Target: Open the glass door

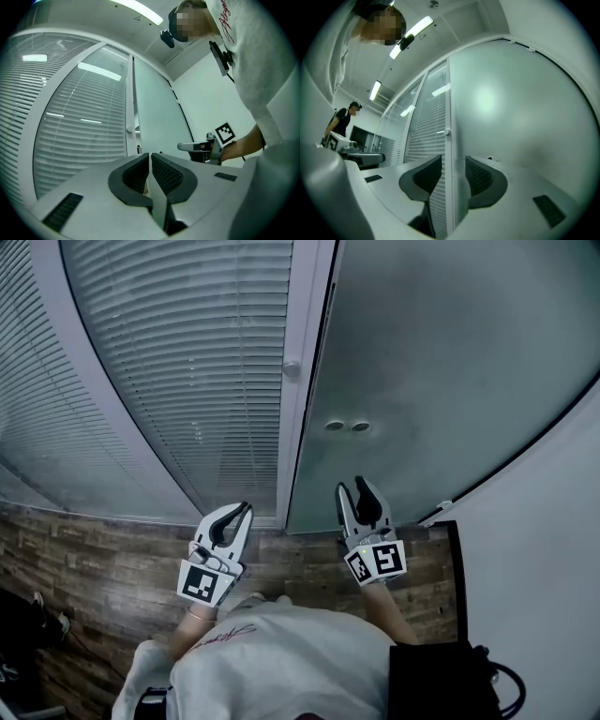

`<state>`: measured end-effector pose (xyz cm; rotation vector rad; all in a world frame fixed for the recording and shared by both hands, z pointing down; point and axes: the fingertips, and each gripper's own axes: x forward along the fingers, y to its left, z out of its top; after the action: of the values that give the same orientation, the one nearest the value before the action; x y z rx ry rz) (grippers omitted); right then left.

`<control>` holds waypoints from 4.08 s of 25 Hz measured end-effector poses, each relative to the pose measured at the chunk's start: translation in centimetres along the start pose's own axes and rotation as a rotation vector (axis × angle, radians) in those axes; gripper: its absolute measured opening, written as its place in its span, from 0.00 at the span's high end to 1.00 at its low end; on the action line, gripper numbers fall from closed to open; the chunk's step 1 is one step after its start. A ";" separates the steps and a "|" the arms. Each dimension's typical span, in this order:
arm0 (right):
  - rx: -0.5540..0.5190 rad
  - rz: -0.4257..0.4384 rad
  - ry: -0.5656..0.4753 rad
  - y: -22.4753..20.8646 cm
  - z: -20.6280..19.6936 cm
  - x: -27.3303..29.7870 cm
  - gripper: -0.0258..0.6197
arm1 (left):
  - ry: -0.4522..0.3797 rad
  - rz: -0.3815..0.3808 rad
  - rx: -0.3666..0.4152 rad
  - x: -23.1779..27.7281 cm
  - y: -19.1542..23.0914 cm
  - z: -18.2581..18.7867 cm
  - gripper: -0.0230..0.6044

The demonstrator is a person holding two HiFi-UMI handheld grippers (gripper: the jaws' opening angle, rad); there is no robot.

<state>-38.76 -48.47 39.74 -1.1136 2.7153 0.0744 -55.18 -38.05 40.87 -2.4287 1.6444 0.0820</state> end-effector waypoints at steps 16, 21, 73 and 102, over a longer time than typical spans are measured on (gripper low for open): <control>-0.062 -0.256 0.100 -8.7 -3.5 11.2 0.67 | 0.028 0.035 -0.022 -0.9 1.7 -0.6 0.91; -0.053 -0.303 0.126 -9.0 -4.6 11.7 0.67 | 0.044 0.033 -0.018 -1.7 1.4 -1.4 0.91; -0.003 -0.136 0.040 -6.0 -2.3 3.9 0.74 | 0.054 -0.107 -0.136 -12.7 -7.6 -0.2 0.91; 0.026 0.074 0.007 -2.7 -0.4 -7.0 0.75 | 0.072 0.142 -0.099 -12.1 -23.2 2.7 0.91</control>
<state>-32.06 -45.67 41.65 -1.0088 2.7551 0.0466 -38.15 -18.19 43.43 -2.4084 1.8858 0.1015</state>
